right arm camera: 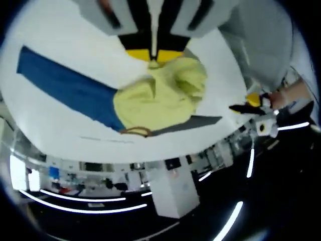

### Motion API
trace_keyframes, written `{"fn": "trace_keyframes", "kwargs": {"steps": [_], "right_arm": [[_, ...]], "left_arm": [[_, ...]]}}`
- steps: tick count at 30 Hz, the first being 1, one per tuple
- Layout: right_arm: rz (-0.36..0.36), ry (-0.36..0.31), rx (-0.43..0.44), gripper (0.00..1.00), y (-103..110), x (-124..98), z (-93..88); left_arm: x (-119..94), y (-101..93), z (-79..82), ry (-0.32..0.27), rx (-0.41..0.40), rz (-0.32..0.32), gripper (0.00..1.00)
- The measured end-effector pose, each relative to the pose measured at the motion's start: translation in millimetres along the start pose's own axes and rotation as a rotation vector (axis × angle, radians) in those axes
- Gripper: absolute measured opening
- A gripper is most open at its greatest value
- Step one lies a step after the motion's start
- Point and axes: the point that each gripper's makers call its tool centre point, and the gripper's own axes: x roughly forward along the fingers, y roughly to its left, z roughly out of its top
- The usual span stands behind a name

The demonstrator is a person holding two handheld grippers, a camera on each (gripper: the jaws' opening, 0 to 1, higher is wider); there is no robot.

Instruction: Fold the garment on the visible template until the final outline fits inside the template.

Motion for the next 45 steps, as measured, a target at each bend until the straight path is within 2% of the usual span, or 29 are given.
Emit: {"fn": "trace_keyframes", "kwargs": {"steps": [8, 11, 15, 19, 21, 23, 25, 27, 28, 30, 31, 34, 37, 41, 45], "right_arm": [[-0.045, 0.006, -0.016, 0.0, -2.1, -18.4, -15.5], [-0.08, 0.029, -0.102, 0.0, -1.4, -22.4, -22.4], [-0.076, 0.044, -0.126, 0.0, 7.8, -23.3, -30.2], [-0.076, 0.044, -0.097, 0.0, 11.9, -23.8, -38.0], [-0.078, 0.045, -0.085, 0.0, 10.7, -21.4, -42.9], [-0.079, 0.043, -0.074, 0.0, 11.9, -22.5, -41.6], [-0.082, 0.038, -0.068, 0.0, 12.2, -22.6, -40.9], [-0.085, 0.035, -0.062, 0.0, 11.2, -22.7, -40.4], [-0.088, 0.032, -0.061, 0.0, 10.8, -22.7, -40.0], [-0.091, 0.028, -0.056, 0.0, 10.6, -22.8, -39.6], [-0.094, 0.025, -0.054, 0.0, 10.7, -22.9, -39.1], [-0.099, 0.023, -0.049, 0.0, 9.9, -22.8, -39.9], [-0.101, 0.022, -0.046, 0.0, 10.1, -22.9, -40.1], [-0.109, 0.023, -0.043, 0.0, 9.1, -23.2, -41.9], [-0.112, 0.021, -0.037, 0.0, 7.0, -22.5, -40.8]], "left_arm": [[3.8, 3.9, 0.7, 0.039, 0.016, -0.016, 0.51], [7.2, 8.7, -0.2, 0.053, 0.014, -0.02, 0.5], [15.5, 19.3, -9.9, 0.104, 0.002, -0.018, 0.49], [29.1, 33.5, -19.7, 0.152, -0.005, -0.01, 0.47], [37.9, 44.1, -25.7, 0.182, -0.059, 0.011, 0.45], [46.2, 50.8, -23.8, 0.168, -0.088, 0.023, 0.44], [55.9, 58.2, -22.4, 0.146, -0.187, 0.035, 0.41], [62.8, 66.5, -24.3, 0.15, -0.312, 0.063, 0.39], [65.7, 68.8, -21.7, 0.129, -0.319, 0.066, 0.4], [68.8, 73.4, -25.7, 0.142, -0.379, 0.098, 0.38], [71.5, 74.7, -26.4, 0.138, -0.378, 0.098, 0.36], [77.4, 74.1, -30.0, 0.131, -0.481, 0.1, 0.32], [81.1, 77.2, -33.3, 0.125, -0.479, 0.112, 0.3], [85.2, 78.1, -32.8, 0.106, -0.519, 0.118, 0.22], [90.5, 83.2, -36.1, 0.096, -0.53, 0.131, 0.09]]}}
